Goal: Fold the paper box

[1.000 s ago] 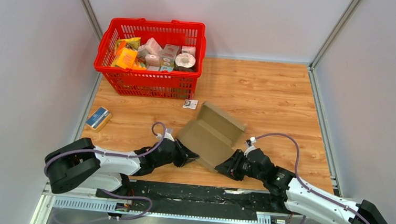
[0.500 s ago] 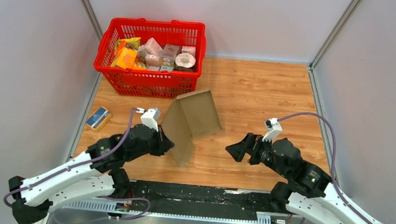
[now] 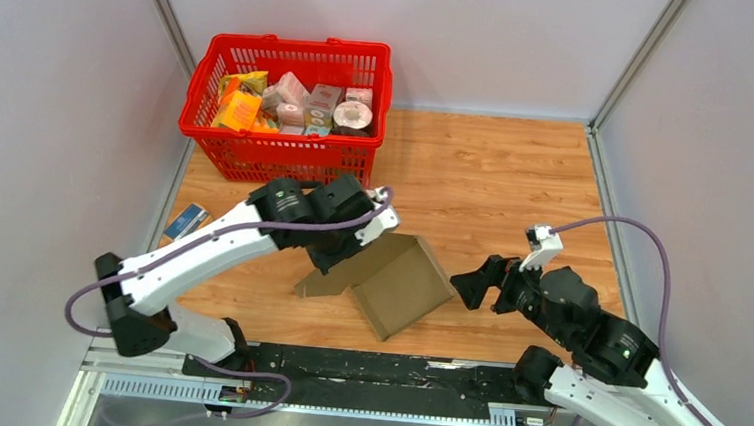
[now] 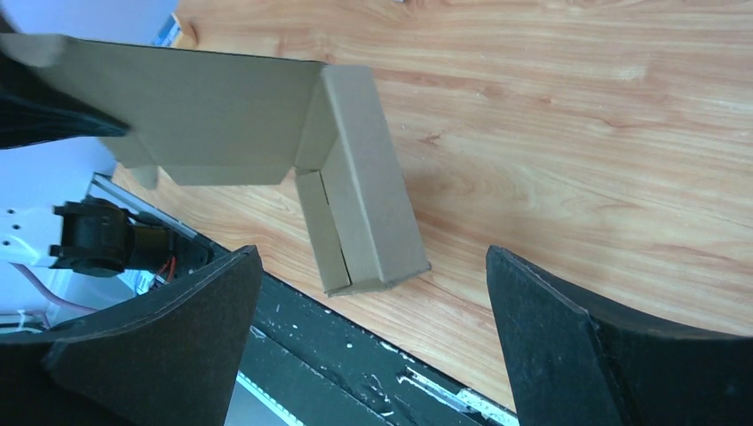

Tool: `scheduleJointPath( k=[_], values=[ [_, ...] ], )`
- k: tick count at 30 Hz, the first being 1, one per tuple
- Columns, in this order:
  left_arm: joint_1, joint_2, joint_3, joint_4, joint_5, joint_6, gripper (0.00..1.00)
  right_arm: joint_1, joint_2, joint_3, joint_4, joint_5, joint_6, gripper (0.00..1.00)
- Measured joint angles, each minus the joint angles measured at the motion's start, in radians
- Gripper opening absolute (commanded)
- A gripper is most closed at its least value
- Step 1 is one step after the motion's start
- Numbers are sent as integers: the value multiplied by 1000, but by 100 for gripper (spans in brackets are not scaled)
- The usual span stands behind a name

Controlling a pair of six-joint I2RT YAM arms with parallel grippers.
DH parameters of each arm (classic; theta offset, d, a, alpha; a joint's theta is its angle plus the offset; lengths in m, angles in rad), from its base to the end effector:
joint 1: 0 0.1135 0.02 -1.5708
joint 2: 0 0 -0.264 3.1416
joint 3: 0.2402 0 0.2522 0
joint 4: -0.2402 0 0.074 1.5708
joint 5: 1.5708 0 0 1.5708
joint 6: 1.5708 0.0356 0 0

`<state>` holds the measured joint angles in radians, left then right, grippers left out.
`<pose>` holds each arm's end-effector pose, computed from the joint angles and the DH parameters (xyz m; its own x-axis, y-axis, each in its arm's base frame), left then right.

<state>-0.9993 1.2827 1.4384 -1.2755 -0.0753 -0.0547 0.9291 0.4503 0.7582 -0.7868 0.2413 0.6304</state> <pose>0.1242 -0.1881 0.3653 -0.5310 0.7249 -0.4389 0.7931 0.6075 0.0438 0.0630 0.0702 0.3098 -0.6065 0.1446 -0.7818 -0.3632 0.8243 0.4342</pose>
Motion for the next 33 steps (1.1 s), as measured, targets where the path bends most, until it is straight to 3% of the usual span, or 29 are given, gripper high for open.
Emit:
scheduleJointPath(
  k=[5,7,8,9,13,14,15,25,33],
  values=[
    [-5,270,183,-55,24,175,0,0,-84,0,-35,32,12,100],
    [-11,380,255,-57,21,214,15,0,-90,0,-48,38,18,100],
    [-16,438,298,-58,17,229,26,0,-90,0,-55,38,27,100],
    [-18,470,322,-52,16,241,43,0,-92,0,-62,39,33,100],
    [-21,488,334,-16,19,262,56,0,-101,-19,-67,39,69,100],
    [-20,467,325,5,24,259,58,0,-102,-33,-64,36,77,100],
    [-19,433,306,33,31,251,75,0,-99,-47,-62,33,81,100],
    [-14,-40,132,203,92,73,75,0,77,-156,43,-66,87,100],
    [6,-456,-378,418,-6,-240,74,47,279,-141,114,-72,55,100]
  ],
)
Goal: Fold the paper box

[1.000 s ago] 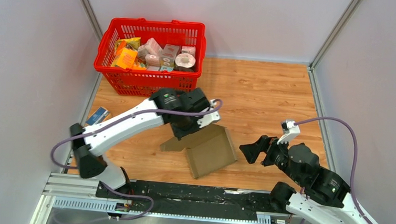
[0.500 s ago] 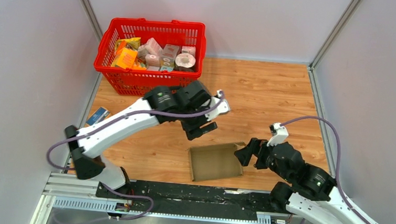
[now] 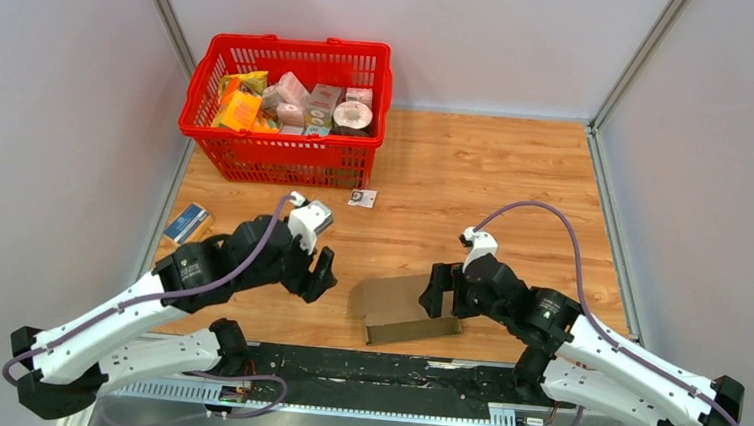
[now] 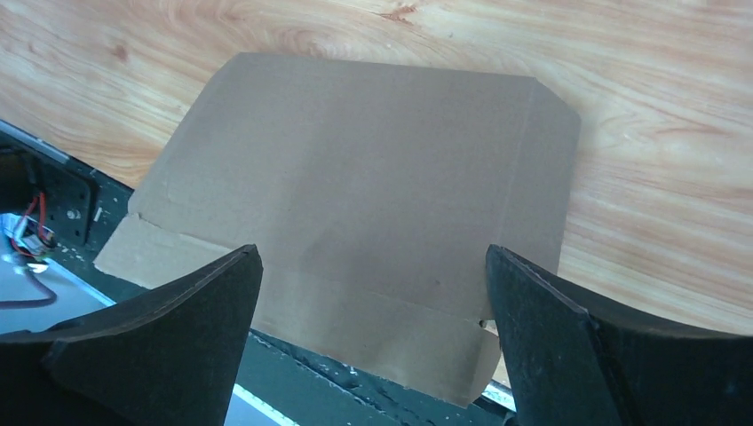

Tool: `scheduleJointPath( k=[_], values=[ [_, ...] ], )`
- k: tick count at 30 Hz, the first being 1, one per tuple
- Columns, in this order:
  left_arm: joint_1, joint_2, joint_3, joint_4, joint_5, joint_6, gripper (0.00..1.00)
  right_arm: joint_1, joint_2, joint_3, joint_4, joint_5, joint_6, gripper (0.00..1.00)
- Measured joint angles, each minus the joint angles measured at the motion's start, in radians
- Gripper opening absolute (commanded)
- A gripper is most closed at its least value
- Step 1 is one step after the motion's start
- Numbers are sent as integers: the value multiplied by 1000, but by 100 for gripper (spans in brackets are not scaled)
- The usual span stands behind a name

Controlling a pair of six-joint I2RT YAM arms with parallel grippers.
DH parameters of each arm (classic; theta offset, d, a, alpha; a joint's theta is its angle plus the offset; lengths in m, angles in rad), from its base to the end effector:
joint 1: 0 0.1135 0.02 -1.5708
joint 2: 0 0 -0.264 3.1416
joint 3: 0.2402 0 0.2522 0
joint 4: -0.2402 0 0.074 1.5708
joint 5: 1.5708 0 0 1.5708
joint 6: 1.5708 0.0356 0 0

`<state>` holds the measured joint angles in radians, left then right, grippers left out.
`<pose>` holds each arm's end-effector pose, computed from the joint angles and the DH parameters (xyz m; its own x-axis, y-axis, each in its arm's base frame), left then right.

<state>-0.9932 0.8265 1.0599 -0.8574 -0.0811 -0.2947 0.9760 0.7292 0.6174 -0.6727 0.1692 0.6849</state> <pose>0.0867 -0.1278 0.3587 -0.5374 0.2943 -0.7903 0.6720 0.7156 -0.1904 0.0893 0.1213 0.2446 -0.7808 -0.0413 -0.6234 -0.3302 0.8744 0.3556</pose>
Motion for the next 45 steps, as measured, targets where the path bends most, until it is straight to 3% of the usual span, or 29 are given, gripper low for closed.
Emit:
scheduleJointPath(
  k=[5,9,14,19,23,29,37,45],
  values=[
    [3,-175,-318,73,-44,-208,76,85,58,93,-56,85,-48,100],
    [28,-219,-455,141,-51,-313,76,126,138,204,-97,111,-86,100],
    [73,-139,-470,237,-54,-377,76,244,190,263,-150,167,-142,100],
    [136,-80,-509,335,-50,-437,75,482,239,368,-235,246,-237,100],
    [219,-142,-587,384,-37,-476,73,621,390,454,-311,364,-289,100],
    [262,-288,-623,385,-32,-489,72,652,622,463,-388,573,-357,99],
    [268,-408,-639,337,-32,-481,72,581,652,459,-307,652,-498,61],
    [334,-252,-631,381,10,-432,73,429,591,415,-248,567,-570,20]
  ],
)
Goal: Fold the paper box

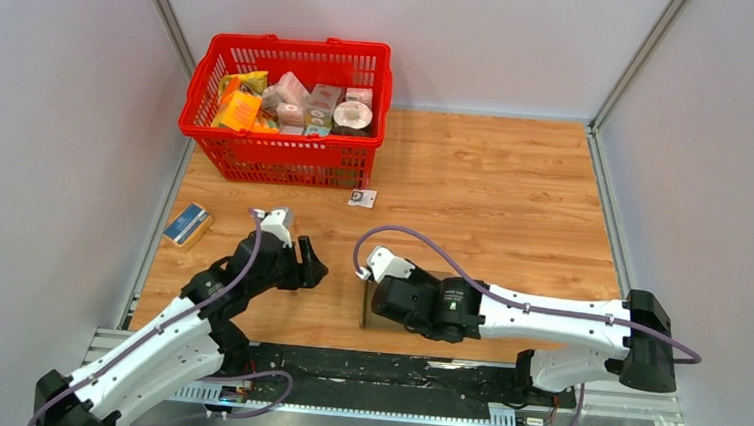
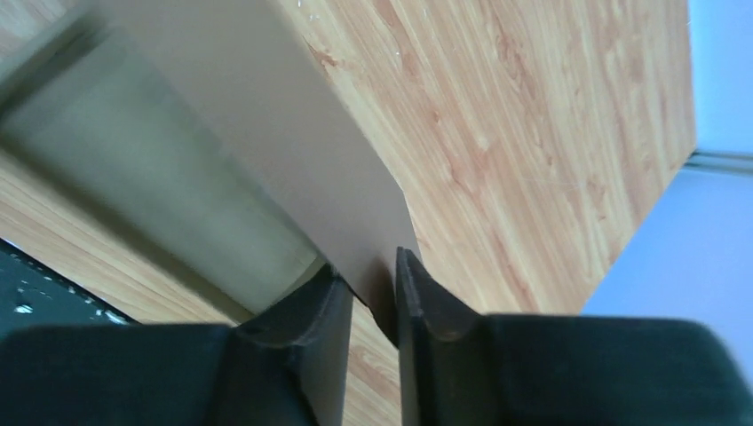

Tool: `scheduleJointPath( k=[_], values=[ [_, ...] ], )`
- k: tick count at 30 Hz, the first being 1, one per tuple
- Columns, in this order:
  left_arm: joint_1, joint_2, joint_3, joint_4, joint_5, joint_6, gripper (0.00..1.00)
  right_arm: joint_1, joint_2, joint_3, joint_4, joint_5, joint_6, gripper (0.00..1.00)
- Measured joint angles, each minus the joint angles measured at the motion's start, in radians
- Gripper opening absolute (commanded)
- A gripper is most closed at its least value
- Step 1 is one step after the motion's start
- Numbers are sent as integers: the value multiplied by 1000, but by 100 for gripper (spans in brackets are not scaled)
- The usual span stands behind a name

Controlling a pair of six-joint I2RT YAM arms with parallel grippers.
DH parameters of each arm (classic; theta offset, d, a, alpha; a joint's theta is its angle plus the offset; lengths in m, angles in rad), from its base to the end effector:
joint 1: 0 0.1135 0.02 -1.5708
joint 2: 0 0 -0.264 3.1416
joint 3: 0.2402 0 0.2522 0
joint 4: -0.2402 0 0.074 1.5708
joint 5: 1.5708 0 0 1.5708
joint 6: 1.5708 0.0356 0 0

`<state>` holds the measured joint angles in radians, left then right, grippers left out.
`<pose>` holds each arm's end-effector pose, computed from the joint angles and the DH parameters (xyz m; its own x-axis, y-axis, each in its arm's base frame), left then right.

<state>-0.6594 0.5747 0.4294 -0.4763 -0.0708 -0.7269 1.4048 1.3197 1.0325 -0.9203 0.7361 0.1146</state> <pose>0.1110 -0.0829 0.2171 -0.7198 -0.2807 -0.6348 0.1168 0.8525 -0.5095 0.0636 0.2347 0.2635 -0.2325 -0.8749 -0.4248 -0.6693 0.4608 -0.5828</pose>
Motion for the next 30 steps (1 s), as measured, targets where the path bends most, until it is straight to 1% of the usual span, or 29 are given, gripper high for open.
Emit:
scheduleJointPath(
  k=[3,6,8,9,12,15,17,21,26,30],
  values=[
    [57,147,47,47,43,24,72,-36,-14,-2,7,-43,-7,13],
    [85,341,148,106,67,66,72,-59,-18,-2,16,-77,-6,5],
    [87,459,223,132,68,97,68,-74,-15,-1,11,-85,0,0],
    [88,525,270,146,68,117,65,-84,-11,3,0,-85,10,0],
    [82,702,418,139,40,168,65,-123,13,30,-45,-87,45,0],
    [42,842,534,133,-78,213,65,-180,18,40,-87,-87,92,0],
    [-20,930,609,107,-204,250,65,-217,9,41,-109,-89,123,0],
    [-117,1137,793,37,-354,315,65,-297,-83,34,-127,-114,178,0],
    [-154,1369,1007,-69,-467,380,65,-352,-267,1,-131,-135,237,0],
    [-169,1509,1179,-174,-547,420,62,-360,-339,-6,-137,-118,275,0]
  ],
)
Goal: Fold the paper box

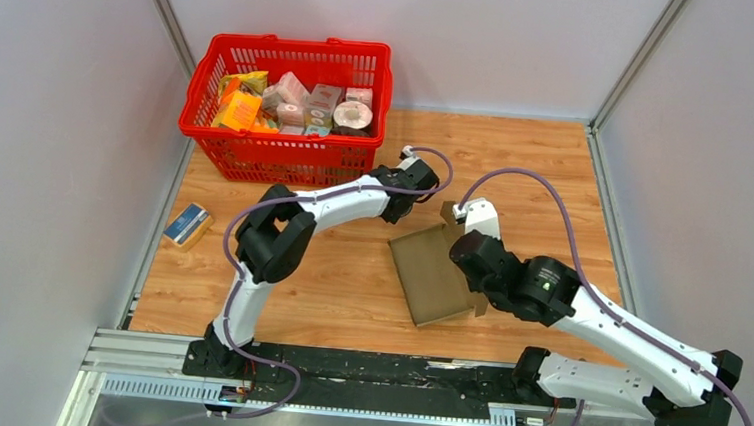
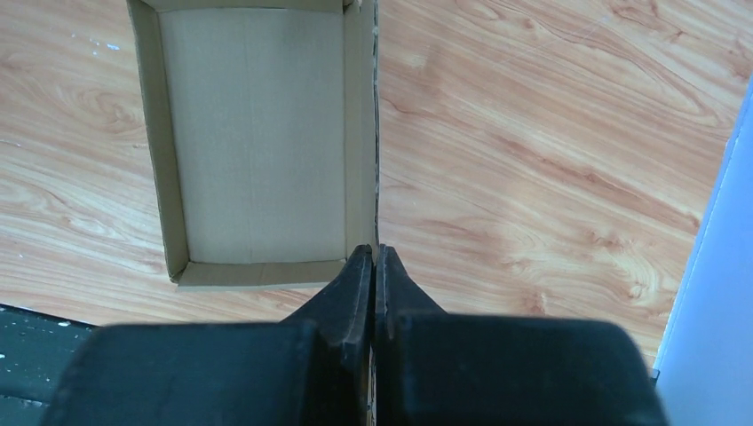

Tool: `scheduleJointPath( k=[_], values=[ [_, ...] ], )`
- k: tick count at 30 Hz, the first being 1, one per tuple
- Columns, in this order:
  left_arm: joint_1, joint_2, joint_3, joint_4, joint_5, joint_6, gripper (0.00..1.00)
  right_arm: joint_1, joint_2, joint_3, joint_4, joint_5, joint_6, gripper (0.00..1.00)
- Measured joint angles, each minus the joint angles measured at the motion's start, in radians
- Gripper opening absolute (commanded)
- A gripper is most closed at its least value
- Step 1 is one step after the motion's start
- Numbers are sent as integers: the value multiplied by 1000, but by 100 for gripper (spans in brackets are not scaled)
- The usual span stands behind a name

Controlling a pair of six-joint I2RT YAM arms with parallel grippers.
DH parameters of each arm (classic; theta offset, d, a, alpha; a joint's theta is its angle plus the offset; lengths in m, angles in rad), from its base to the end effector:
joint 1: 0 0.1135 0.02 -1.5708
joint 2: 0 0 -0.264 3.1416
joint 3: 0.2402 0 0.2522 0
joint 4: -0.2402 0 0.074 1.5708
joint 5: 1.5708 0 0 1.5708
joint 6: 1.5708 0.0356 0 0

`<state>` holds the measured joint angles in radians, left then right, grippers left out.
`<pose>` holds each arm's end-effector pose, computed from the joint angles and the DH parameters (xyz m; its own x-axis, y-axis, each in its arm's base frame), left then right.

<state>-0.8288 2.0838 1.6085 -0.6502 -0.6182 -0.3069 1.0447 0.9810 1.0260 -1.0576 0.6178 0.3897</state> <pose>0.3120 -0.3098 0.1918 -0.7119 0.4122 -0.5686 0.2276 0.9013 0.3685 0.1031 0.1364 0.3165 -0.6033 -0.4222 -0.6766 -0.3477 0.9027 -0.2533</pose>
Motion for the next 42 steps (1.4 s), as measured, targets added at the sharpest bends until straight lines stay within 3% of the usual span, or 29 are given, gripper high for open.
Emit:
scheduleJointPath(
  k=[6,10,14,20,28,29,31,32,42],
  values=[
    [-8,135,169,-108,-75,31,54,-7,-81,-31,3,6,6,0],
    [-6,197,242,-175,-93,52,43,-8,-95,-31,4,5,7,0],
    [6,260,321,-231,-92,63,42,-8,-111,-31,5,5,6,0],
    [18,303,352,-257,-82,76,46,-8,-152,-32,8,2,6,0],
    [33,306,355,-266,-83,78,32,-8,-158,-32,8,2,10,0],
    [34,306,356,-266,-83,79,30,-8,-158,-32,8,1,10,0],
    [35,307,358,-264,-83,85,3,-8,-158,-32,9,-1,10,0],
    [36,307,358,-262,-84,89,0,-8,-158,-32,9,-3,10,0],
    [31,292,325,-208,-81,141,0,-8,-154,-36,23,-19,13,0]
  ],
)
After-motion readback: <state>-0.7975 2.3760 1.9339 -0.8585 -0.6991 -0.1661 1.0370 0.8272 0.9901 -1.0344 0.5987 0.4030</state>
